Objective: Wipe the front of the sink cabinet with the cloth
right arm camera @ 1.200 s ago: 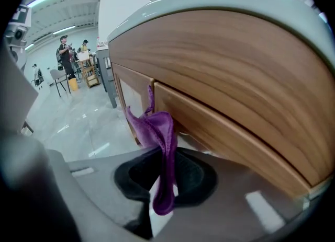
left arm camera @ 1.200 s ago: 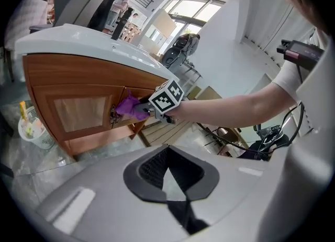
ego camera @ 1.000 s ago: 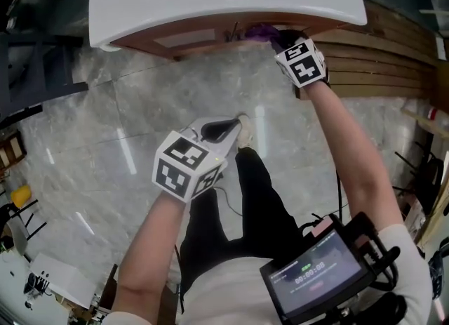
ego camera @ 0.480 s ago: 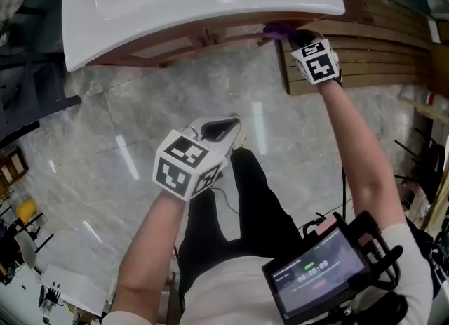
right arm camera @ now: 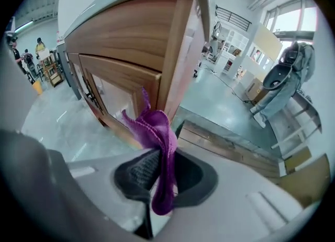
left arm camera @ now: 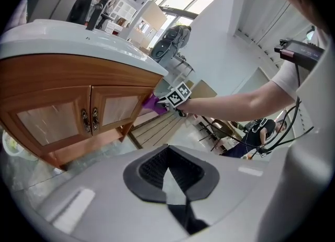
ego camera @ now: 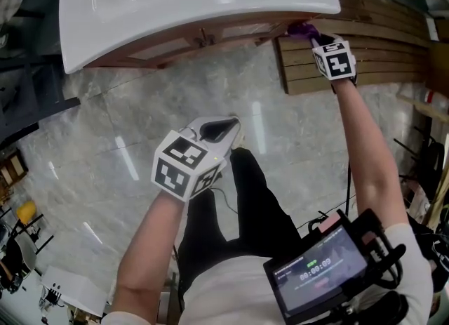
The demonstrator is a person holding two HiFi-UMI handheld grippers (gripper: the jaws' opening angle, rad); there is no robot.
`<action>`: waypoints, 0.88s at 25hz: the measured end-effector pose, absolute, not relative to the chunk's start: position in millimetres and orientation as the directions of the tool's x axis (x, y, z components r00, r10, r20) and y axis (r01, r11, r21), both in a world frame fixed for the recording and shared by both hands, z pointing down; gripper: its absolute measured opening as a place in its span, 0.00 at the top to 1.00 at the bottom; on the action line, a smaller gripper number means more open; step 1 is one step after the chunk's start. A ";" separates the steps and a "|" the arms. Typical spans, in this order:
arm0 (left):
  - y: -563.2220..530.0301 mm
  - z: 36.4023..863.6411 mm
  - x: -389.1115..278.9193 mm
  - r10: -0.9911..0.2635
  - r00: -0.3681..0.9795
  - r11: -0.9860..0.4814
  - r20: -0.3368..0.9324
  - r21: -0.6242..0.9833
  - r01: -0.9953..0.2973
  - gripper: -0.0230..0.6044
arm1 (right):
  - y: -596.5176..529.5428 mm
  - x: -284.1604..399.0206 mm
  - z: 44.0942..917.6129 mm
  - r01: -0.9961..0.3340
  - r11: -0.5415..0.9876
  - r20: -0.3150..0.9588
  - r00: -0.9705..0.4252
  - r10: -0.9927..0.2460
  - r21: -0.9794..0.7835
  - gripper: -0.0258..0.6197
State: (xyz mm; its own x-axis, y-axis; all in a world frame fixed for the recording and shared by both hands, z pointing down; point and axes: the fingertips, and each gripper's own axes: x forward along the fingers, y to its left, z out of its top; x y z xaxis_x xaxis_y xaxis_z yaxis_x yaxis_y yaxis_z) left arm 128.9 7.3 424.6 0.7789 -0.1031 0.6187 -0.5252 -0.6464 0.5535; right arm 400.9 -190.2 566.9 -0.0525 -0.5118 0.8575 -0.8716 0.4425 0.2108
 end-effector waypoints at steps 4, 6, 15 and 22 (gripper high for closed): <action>9.9 420.9 114.7 -0.121 0.776 -0.639 0.620 0.550 -0.539 0.95 | -172.8 385.1 568.4 -0.860 0.466 0.859 -0.068 -0.507 0.207 0.88; 12.7 418.6 102.1 -0.134 0.773 -0.631 0.620 0.548 -0.549 0.95 | -159.5 362.3 566.7 -0.842 0.497 0.857 -0.087 -0.508 0.209 0.87; 33.3 413.1 33.3 -0.216 0.753 -0.572 0.622 0.544 -0.614 0.95 | -89.6 181.1 582.9 -0.655 0.748 0.872 -0.298 -0.388 0.110 0.87; 52.9 413.4 -31.8 -0.283 0.719 -0.513 0.634 0.534 -0.672 0.95 | -89.7 -1.2 583.1 -0.501 0.864 0.823 -0.475 -0.313 0.040 0.87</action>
State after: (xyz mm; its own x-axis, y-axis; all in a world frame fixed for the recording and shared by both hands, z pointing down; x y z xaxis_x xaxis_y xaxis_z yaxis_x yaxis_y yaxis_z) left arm -31.8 52.9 413.4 0.7195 -0.2825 0.6345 -0.6721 -0.5133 0.5336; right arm -1.2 -89.7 583.1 -0.4745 -0.3134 0.8226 -0.5015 0.8642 0.0400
